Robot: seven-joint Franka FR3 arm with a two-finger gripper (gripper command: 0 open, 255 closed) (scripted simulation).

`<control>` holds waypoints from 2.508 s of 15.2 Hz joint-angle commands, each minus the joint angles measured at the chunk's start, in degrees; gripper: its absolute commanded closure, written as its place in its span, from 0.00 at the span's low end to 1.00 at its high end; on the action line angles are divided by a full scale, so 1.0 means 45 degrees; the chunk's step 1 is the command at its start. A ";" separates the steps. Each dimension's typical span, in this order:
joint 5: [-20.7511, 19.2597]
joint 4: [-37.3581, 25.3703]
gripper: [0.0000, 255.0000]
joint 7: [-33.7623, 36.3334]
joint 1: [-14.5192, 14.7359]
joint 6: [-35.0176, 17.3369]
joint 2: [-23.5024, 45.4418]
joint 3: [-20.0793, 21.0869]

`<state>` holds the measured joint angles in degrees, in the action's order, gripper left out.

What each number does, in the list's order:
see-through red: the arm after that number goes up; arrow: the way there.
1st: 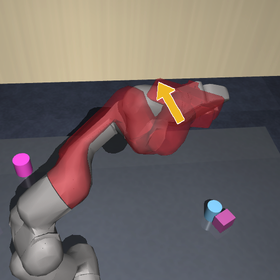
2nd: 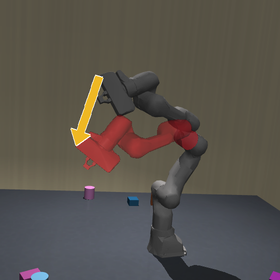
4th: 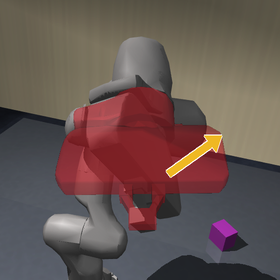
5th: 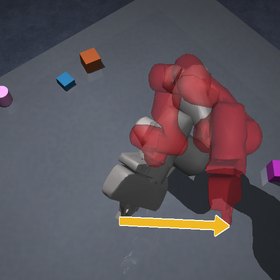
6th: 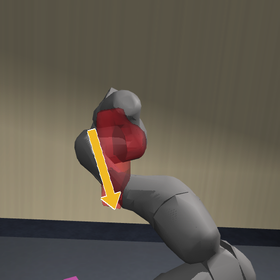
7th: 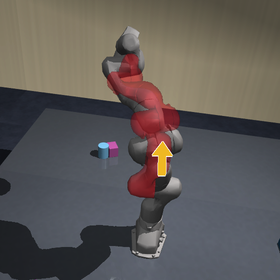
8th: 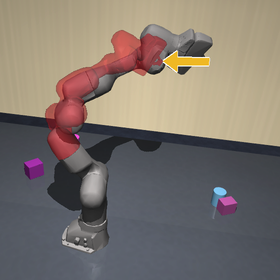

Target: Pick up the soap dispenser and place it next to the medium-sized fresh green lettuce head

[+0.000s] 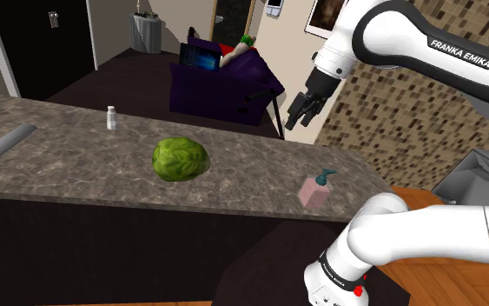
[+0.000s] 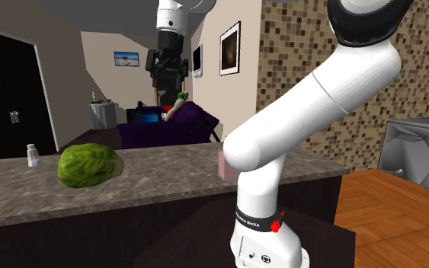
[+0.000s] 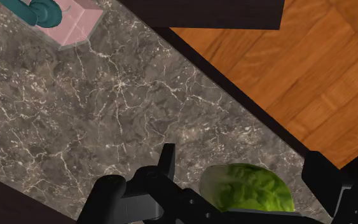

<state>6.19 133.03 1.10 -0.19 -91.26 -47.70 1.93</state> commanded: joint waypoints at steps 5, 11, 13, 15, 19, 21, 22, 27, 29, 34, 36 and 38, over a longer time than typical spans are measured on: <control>-0.0693 0.1418 0.00 -0.1487 -0.0086 -0.0265 -0.0866 -0.0979; -0.2075 0.3114 0.00 -0.3781 -0.0437 -0.0739 -0.1733 -0.2644; -0.2612 0.3557 0.00 -0.4569 -0.0609 -0.0945 -0.1874 -0.3254; -0.3177 0.3934 0.00 -0.5369 -0.0804 -0.1188 -0.1926 -0.3888; -0.4370 0.4478 0.00 -0.6976 -0.1192 -0.1803 -0.1732 -0.5245; -0.4976 0.4639 0.00 -0.7778 -0.1364 -0.2185 -0.1476 -0.5961; -0.5275 0.4691 0.00 -0.8178 -0.1440 -0.2396 -0.1307 -0.6326; -0.6370 0.4858 0.00 -0.9624 -0.1635 -0.3455 -0.0423 -0.7775; -0.6492 0.5144 0.00 -0.9609 -0.1669 -0.3823 -0.0336 -0.7914; -0.6785 0.5764 0.00 -0.9575 -0.1729 -0.4706 -0.0060 -0.8257; -0.6785 0.5764 0.00 -0.9575 -0.1730 -0.4706 -0.0060 -0.8257; -0.6785 0.5764 0.00 -0.9575 -0.1729 -0.4706 -0.0060 -0.8257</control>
<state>-24.32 158.93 -41.99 -7.97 -112.36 -47.99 -35.19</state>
